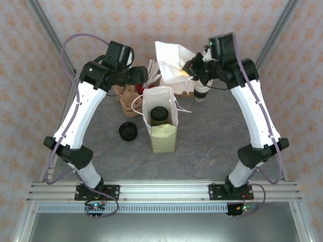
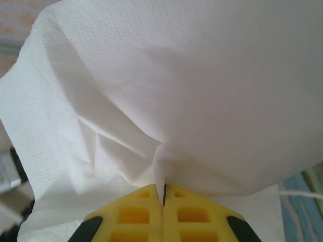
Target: Pack the takeout coffee
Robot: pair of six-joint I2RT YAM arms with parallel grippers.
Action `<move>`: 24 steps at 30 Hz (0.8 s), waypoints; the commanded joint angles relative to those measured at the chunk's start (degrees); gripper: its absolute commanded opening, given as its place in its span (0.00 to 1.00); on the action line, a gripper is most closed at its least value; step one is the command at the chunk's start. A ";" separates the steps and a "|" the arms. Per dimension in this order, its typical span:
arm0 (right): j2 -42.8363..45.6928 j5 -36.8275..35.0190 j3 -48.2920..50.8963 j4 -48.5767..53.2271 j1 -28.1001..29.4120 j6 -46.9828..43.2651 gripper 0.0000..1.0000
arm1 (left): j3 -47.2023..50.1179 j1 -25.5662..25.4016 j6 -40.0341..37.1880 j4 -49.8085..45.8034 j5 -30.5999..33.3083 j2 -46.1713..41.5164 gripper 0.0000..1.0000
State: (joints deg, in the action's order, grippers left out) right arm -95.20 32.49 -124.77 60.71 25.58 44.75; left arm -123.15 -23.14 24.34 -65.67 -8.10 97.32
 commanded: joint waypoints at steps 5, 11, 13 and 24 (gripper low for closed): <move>5.88 6.88 8.87 -8.46 5.32 1.21 0.00 | -1.89 0.38 1.94 3.59 3.72 -2.47 0.69; 11.47 4.61 20.01 -18.48 7.91 6.46 0.00 | -1.75 0.42 1.58 1.96 3.94 -3.48 0.69; 11.86 3.82 21.25 -18.79 8.65 7.46 0.00 | 0.03 0.39 1.87 1.84 4.00 -4.51 0.69; 11.26 4.22 26.90 -21.87 10.47 11.49 0.00 | 7.04 0.41 4.75 2.43 5.55 -7.26 0.69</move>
State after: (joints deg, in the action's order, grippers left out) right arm -84.03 37.15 -97.97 41.65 35.88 55.13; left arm -116.18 -23.14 28.08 -63.53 -4.80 90.45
